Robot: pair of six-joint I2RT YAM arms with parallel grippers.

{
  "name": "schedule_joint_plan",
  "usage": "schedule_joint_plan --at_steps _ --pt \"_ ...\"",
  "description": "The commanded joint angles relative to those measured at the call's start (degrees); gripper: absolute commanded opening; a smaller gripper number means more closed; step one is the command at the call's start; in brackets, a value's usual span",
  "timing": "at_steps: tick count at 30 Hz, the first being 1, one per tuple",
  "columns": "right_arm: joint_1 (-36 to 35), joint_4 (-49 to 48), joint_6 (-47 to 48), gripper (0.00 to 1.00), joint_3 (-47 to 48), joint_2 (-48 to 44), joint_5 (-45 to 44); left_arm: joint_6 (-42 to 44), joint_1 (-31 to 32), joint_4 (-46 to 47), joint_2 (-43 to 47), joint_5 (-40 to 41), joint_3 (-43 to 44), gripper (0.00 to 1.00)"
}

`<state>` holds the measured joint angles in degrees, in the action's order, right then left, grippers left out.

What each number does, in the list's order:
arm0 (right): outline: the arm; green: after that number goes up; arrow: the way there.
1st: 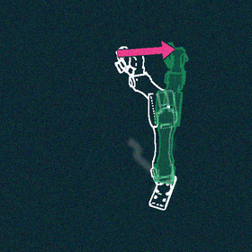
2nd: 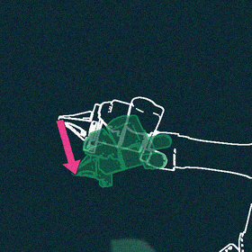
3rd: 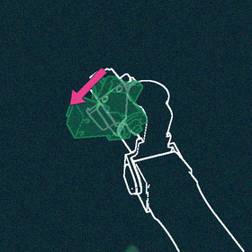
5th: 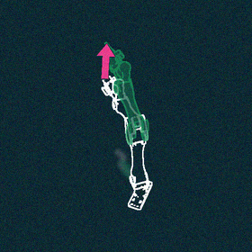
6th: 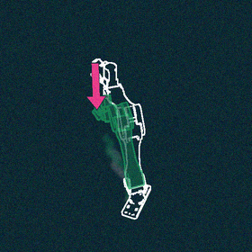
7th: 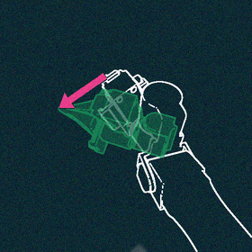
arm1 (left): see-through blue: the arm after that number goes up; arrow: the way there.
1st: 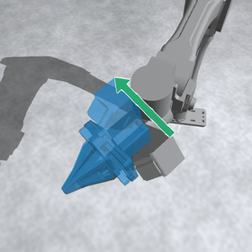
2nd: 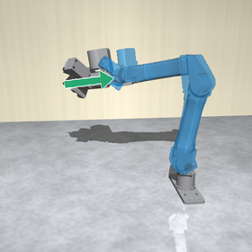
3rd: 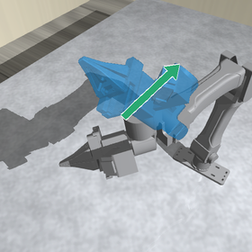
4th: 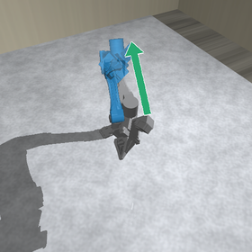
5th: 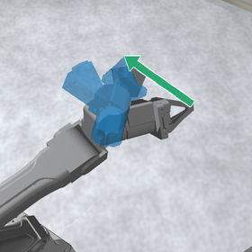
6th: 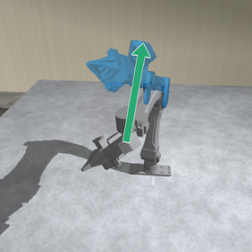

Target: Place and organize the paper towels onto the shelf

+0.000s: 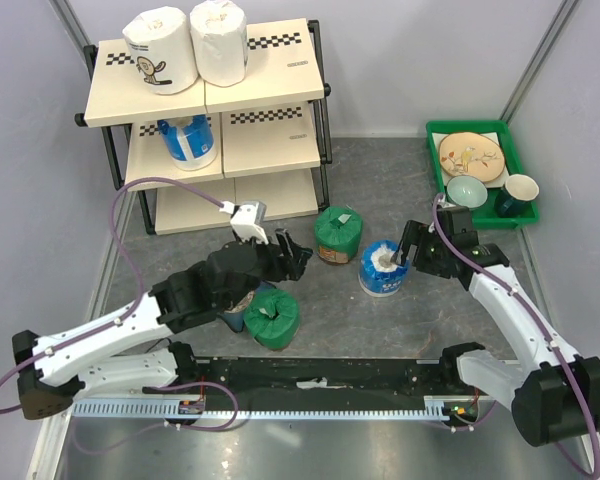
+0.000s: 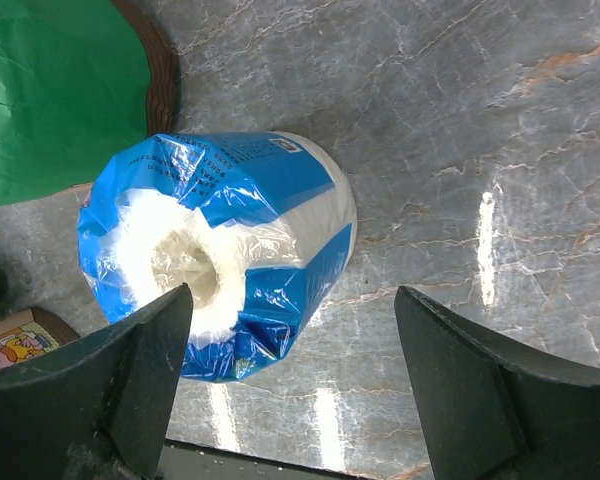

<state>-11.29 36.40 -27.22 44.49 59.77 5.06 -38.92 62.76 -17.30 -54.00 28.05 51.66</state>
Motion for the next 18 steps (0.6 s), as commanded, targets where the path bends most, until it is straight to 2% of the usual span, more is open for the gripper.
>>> schedule_joint_plan --at_steps 1,13,18 --pt "-0.2 -3.1 -0.4 0.90 0.1 0.8 0.8 -1.9 0.3 -3.3 4.2 4.6 -0.3 0.79" --pt "-2.2 -6.6 -1.3 0.84 -1.6 5.0 0.2 -2.3 0.3 -12.0 16.5 11.4 0.1 0.79" --pt "-4.4 -7.3 -1.5 0.76 -0.8 7.3 -2.3 -2.7 0.3 -16.1 19.7 13.3 1.2 0.79"
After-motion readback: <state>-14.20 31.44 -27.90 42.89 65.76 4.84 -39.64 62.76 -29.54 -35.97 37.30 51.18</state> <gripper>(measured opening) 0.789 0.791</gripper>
